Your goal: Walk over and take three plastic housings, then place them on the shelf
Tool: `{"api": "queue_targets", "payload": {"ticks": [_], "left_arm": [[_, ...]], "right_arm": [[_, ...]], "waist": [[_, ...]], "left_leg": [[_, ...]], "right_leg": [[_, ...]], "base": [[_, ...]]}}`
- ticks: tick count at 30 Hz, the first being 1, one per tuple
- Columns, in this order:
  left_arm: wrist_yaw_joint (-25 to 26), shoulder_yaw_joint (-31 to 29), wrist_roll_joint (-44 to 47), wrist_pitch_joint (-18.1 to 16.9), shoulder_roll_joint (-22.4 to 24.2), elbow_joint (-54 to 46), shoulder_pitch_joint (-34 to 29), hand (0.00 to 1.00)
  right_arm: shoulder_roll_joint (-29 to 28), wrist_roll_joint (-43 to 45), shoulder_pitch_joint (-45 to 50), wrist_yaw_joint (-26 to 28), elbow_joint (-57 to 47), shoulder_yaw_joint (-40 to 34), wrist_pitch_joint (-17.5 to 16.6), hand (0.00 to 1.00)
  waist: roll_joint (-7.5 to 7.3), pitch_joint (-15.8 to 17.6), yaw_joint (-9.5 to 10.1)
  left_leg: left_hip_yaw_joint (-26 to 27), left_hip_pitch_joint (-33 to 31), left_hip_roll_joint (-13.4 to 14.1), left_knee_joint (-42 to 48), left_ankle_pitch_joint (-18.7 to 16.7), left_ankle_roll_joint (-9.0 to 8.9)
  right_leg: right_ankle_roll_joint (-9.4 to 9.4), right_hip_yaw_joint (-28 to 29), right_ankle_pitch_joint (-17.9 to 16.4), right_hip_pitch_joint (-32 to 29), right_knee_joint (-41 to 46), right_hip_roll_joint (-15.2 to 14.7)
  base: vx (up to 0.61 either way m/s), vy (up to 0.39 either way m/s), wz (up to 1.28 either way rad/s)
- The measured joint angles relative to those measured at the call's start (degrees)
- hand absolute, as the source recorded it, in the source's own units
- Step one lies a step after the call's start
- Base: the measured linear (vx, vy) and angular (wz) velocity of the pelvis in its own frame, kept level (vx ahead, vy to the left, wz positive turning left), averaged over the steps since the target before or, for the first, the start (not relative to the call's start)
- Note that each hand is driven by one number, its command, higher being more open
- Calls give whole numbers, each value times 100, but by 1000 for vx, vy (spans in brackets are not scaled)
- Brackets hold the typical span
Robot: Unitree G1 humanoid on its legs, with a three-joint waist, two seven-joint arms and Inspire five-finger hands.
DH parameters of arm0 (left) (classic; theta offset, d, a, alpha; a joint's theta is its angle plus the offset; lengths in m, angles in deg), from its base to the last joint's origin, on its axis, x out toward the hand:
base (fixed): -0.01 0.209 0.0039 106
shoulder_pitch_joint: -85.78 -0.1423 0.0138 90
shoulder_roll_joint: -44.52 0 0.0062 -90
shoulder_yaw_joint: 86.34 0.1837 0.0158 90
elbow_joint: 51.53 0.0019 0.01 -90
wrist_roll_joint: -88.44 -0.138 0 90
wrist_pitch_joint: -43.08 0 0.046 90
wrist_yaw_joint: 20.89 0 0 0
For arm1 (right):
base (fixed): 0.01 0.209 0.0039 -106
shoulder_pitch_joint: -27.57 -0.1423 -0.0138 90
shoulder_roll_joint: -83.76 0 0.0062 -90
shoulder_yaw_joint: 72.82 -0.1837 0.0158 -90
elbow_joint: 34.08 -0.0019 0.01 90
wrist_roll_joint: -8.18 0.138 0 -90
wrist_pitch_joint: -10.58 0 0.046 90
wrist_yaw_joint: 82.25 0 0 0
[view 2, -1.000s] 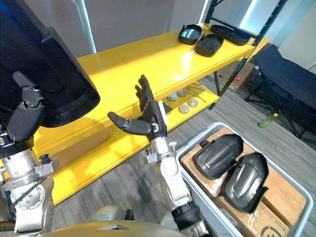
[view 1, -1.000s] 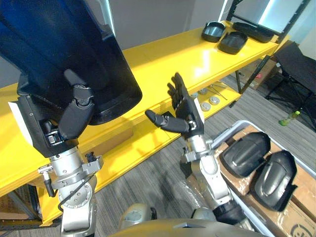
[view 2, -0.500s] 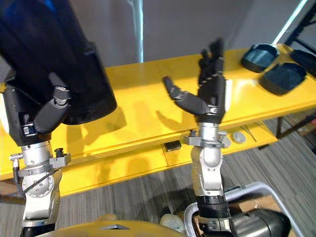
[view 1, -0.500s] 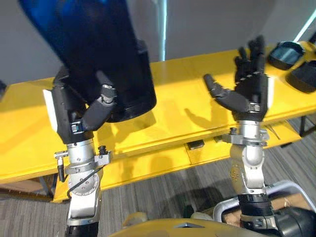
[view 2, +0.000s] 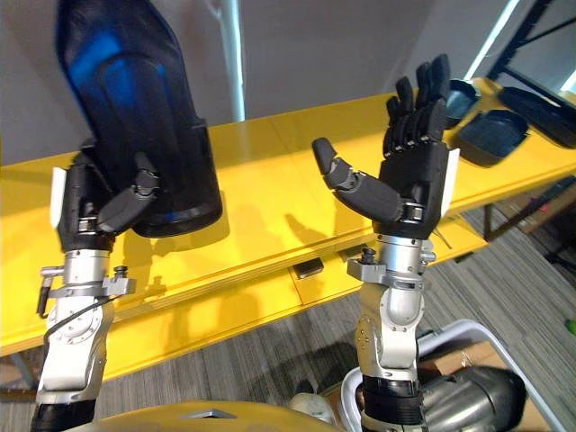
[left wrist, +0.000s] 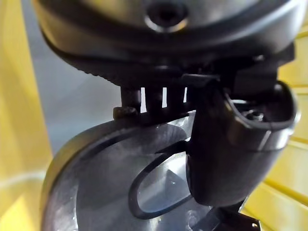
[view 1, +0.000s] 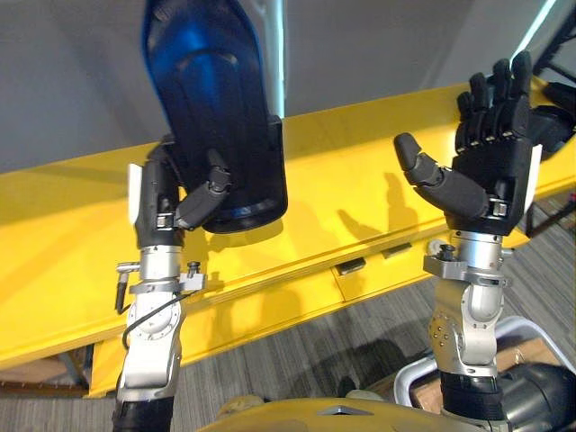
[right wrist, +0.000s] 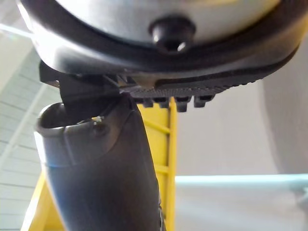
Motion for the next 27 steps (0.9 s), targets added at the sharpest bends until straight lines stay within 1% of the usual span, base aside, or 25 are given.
{"api": "queue_targets", "payload": {"ticks": [2,3,4,5,6,7,10,11,13,14,15,18,20,21,22,23,24,27], "left_arm": [[-31,34,285,192,-10,347,232,0],[-34,43,547,350,-19,739,490,0],[-28,55,644,395,-27,953,625,0],[23,55,800,494,-60,1367,896,0],[150,55,882,585,-144,1764,1141,0],[213,52,905,622,-189,1961,1263,0],[615,33,1082,952,-259,2864,1832,0],[661,32,1132,1010,-259,2979,1904,0],[839,35,1292,1249,-257,3389,2103,0],[878,35,1327,1300,-257,3456,2136,0],[949,35,1401,1379,-256,3559,2190,0],[1206,42,1509,1384,-245,3602,2503,0],[1388,37,1598,1387,-247,3634,2691,0],[1506,32,1678,1397,-251,3673,2813,0],[1545,29,1714,1400,-251,3702,2860,0],[1609,30,1727,1390,-261,3744,2985,100],[1651,21,1753,1382,-282,3759,3142,100],[1764,23,1806,1389,-368,3812,3328,100]], "right_arm": [[1,3,88,0,-23,-89,17,100],[4,7,159,22,-46,-174,69,100],[7,8,202,36,-48,-214,87,100],[16,12,302,90,-48,-267,153,100],[35,11,392,166,-49,-285,180,100],[59,12,432,202,-49,-289,183,100],[183,59,527,359,-54,-407,276,100],[210,77,530,360,-54,-423,292,100],[359,119,530,389,-54,-468,405,100],[379,120,530,393,-55,-469,412,100],[430,134,523,418,-55,-465,419,100],[704,136,399,498,-55,-454,557,100],[770,136,311,511,-55,-443,637,100],[771,136,221,511,-55,-441,654,100],[771,136,182,510,-55,-440,657,100],[774,137,103,490,-55,-437,659,100],[777,137,9,465,-55,-433,671,100],[782,113,-155,421,-120,-321,745,100]], "waist": [[1,0,-106],[1,0,-238],[3,1,-284],[8,2,-370],[9,1,-430],[9,1,-487],[53,-1,-760],[64,6,-781],[127,41,-864],[146,57,-879],[195,90,-891],[364,328,-888],[421,440,-871],[428,570,-872],[427,606,-867],[412,656,-865],[413,727,-855],[427,902,-861]], "left_leg": [[147,7,2,11,-11,4],[297,10,6,47,-43,11],[358,10,16,84,-66,7],[470,15,47,128,-112,15],[601,10,86,185,-165,-18],[648,-4,102,217,-187,-23],[806,-86,163,273,-208,-48],[838,-103,186,304,-223,-48],[870,-124,233,357,-233,-50],[870,-146,252,391,-243,-56],[870,-193,284,435,-260,-74],[866,-211,287,453,-259,-73],[865,-303,267,507,-257,-60],[867,-337,259,529,-240,-34],[856,-399,258,571,-241,-29],[852,-560,264,671,-246,-20],[833,-679,280,767,-249,-10],[820,-782,309,896,-261,11]], "right_leg": [[-18,125,79,-28,-76,15],[-9,266,141,-51,-153,29],[-5,333,159,-54,-167,40],[-22,434,203,-56,-196,76],[-31,556,235,-93,-223,110],[-23,607,241,-117,-223,126],[-46,766,277,-266,-217,202],[-51,786,283,-288,-217,218],[-62,840,293,-348,-205,276],[-63,841,294,-359,-201,288],[-67,842,291,-417,-163,313],[-91,839,272,-508,2,321],[-92,842,265,-605,56,305],[-99,846,258,-663,133,305],[-105,843,252,-718,165,305],[-104,844,254,-852,197,296],[-89,835,268,-933,218,290],[-88,833,269,-1004,281,292]], "base": [[-108,-7,-47],[-143,-14,-53],[-173,-24,-56],[-101,-22,-57],[-123,-31,-57],[-104,-42,-51],[-72,-48,-27],[-46,-57,-22],[-15,-63,-13],[-10,-67,-4],[-18,-62,-2],[-41,-23,-1],[-92,-8,0],[-134,-27,2],[-150,-40,2],[-133,-41,5],[-105,-37,5],[-136,-40,1]]}}
